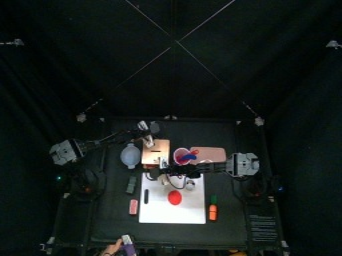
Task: Get the cutter from the drawer then cut the dough then place the extra dough in the bowl
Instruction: Cut the dough
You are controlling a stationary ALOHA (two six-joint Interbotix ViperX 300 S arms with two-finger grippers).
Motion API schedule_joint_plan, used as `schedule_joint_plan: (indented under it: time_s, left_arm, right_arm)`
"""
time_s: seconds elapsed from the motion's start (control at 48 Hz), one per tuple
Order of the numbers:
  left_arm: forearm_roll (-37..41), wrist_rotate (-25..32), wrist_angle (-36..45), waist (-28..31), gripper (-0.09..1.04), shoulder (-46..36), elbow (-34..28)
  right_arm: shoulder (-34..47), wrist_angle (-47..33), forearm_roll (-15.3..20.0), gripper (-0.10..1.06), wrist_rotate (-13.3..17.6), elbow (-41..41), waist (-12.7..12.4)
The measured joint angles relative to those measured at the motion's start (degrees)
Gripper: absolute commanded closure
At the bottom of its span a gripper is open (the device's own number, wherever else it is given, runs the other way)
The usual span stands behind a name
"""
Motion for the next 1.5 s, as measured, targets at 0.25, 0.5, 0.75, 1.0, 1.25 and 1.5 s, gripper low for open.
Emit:
schedule_joint_plan:
  time_s: [0.25, 0.5, 0.75, 1.0, 1.25, 1.5]
  left_arm:
    - [-0.53, -0.53, -2.90, -0.09, 0.17, -0.62, 0.00]
    - [-1.76, -0.62, -5.71, -0.09, 0.17, -4.92, 0.53]
    - [-4.22, -0.70, -11.60, -1.23, 0.17, -11.78, 5.01]
    - [-10.72, -0.53, -25.40, -8.96, 0.16, -17.49, 14.15]
    - [-13.10, -0.26, -46.05, -20.30, 0.16, -22.85, 23.38]
    - [-13.97, -0.53, -54.40, -27.51, 0.16, -23.91, 27.60]
  right_arm:
    - [-1.32, 1.23, -0.18, 0.62, 0.09, -0.18, 2.55]
    - [-6.42, 4.31, 2.46, 0.62, 0.44, 0.26, 8.00]
    - [-16.17, 11.69, 9.40, 0.62, 0.62, 7.82, 10.63]
    - [-25.93, 16.79, 14.15, 0.55, 1.23, 16.26, 10.37]
    - [-32.26, 19.95, 17.23, 0.29, 1.23, 23.99, 10.28]
    - [-33.75, 20.92, 18.63, 0.24, 1.41, 27.77, 9.84]
